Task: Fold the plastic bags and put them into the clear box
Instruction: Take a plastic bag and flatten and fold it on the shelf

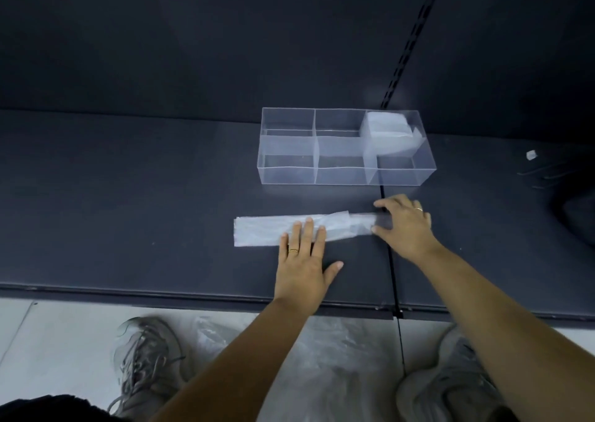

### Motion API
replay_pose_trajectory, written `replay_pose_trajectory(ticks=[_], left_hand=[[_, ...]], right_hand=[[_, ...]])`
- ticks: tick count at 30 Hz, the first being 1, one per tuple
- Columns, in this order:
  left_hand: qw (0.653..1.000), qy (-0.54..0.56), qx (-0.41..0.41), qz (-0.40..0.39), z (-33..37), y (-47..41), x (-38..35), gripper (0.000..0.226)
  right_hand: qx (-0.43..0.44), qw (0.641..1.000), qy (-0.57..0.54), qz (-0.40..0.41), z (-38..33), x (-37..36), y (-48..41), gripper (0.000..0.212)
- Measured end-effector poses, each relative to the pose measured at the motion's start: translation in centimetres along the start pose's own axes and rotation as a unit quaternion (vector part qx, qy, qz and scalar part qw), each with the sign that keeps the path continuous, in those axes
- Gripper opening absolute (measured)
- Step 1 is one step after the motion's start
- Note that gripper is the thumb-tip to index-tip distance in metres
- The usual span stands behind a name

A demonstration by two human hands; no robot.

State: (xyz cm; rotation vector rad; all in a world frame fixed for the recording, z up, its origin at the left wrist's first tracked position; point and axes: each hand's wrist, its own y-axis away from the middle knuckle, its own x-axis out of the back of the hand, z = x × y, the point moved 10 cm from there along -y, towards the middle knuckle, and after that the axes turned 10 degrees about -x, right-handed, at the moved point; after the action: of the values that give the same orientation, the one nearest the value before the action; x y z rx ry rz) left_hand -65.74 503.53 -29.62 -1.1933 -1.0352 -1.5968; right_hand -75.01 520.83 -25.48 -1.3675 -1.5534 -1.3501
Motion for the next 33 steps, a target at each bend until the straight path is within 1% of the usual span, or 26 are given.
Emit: replay_pose_trajectory(ticks=[2,5,7,8,10,11,12,13,15,16,18,19,20,21,22,23,24,25,26,27,28,29,31,33], left_hand=[[1.000,-0.012,-0.010,-0.004,-0.1,0.1,-0.1,0.074],[1.000,-0.017,-0.025,-0.006,-0.2,0.0,0.2,0.074],[0.999,-0.006,-0.036,-0.005,-0.2,0.0,0.5,0.075],[0.999,0.000,-0.039,-0.005,-0.2,-0.2,0.7,0.076],[0.999,0.018,-0.045,0.007,0.2,-0.3,1.3,0.082],[0.998,0.034,-0.056,0.014,0.9,-0.2,1.6,0.085],[0.996,0.054,-0.073,0.023,2.0,-0.1,1.7,0.087],[0.992,0.078,-0.092,0.034,3.4,0.2,1.9,0.089],[0.980,0.150,-0.114,0.067,6.1,0.9,2.4,0.088],[0.971,0.188,-0.117,0.093,7.2,1.3,3.0,0.083],[0.947,0.234,-0.115,0.186,8.4,2.3,4.8,0.061],[0.934,0.249,-0.102,0.235,8.4,2.8,5.6,0.048],[0.920,0.275,-0.079,0.266,8.0,3.2,6.2,0.037],[0.906,0.319,-0.047,0.274,7.4,3.5,6.5,0.029],[0.888,0.381,-0.005,0.257,6.6,3.6,6.3,0.025],[0.859,0.457,0.035,0.226,5.9,3.4,5.7,0.023],[0.813,0.543,0.074,0.197,5.3,3.2,4.9,0.023],[0.758,0.619,0.107,0.176,4.6,3.0,4.3,0.024],[0.709,0.673,0.136,0.160,3.8,2.8,3.8,0.024],[0.673,0.707,0.161,0.143,3.0,2.6,3.3,0.024],[0.643,0.733,0.181,0.124,2.3,2.5,2.7,0.024],[0.622,0.750,0.195,0.109,1.6,2.4,2.2,0.024],[0.598,0.766,0.217,0.088,0.5,2.2,1.1,0.023],[0.573,0.779,0.240,0.083,-0.3,2.1,0.1,0.022]], right_hand=[[0.012,1.000,0.000,-0.006,0.6,0.3,-0.5,0.032],[0.020,0.999,0.013,-0.039,0.4,0.2,-0.6,0.004],[0.022,0.996,0.020,-0.081,0.4,-0.1,-0.4,0.006],[0.016,0.994,0.005,-0.109,0.6,-0.2,-0.1,0.006],[-0.022,0.980,-0.068,-0.187,1.0,-0.5,1.0,0.005],[-0.056,0.962,-0.119,-0.239,1.4,-0.9,2.0,0.004],[-0.094,0.935,-0.168,-0.297,1.6,-1.5,3.3,0.004],[-0.130,0.902,-0.211,-0.354,1.7,-2.1,4.9,0.007],[-0.167,0.841,-0.266,-0.440,1.5,-2.9,7.9,0.012],[-0.170,0.819,-0.282,-0.470,1.3,-3.1,9.0,0.014],[-0.171,0.780,-0.319,-0.510,0.4,-2.7,10.5,0.012],[-0.169,0.767,-0.343,-0.516,-0.1,-2.2,10.7,0.011],[-0.160,0.767,-0.361,-0.506,-0.4,-1.7,10.3,0.013],[-0.144,0.784,-0.369,-0.477,-0.6,-1.0,9.4,0.016],[-0.113,0.819,-0.363,-0.430,-0.7,-0.2,8.1,0.014],[-0.079,0.848,-0.359,-0.382,-1.0,0.6,7.1,0.010],[-0.044,0.857,-0.369,-0.358,-1.6,1.0,6.5,0.016],[-0.020,0.845,-0.387,-0.369,-2.4,0.7,6.6,0.029],[-0.002,0.821,-0.405,-0.402,-3.3,-0.1,7.1,0.040],[0.011,0.808,-0.402,-0.431,-4.1,-1.1,7.8,0.047],[0.023,0.810,-0.381,-0.444,-4.6,-2.2,8.3,0.050],[0.032,0.827,-0.344,-0.444,-4.9,-3.2,8.6,0.049],[0.028,0.862,-0.290,-0.414,-4.9,-5.0,8.4,0.039],[-0.007,0.886,-0.285,-0.365,-4.4,-5.9,8.0,0.029]])
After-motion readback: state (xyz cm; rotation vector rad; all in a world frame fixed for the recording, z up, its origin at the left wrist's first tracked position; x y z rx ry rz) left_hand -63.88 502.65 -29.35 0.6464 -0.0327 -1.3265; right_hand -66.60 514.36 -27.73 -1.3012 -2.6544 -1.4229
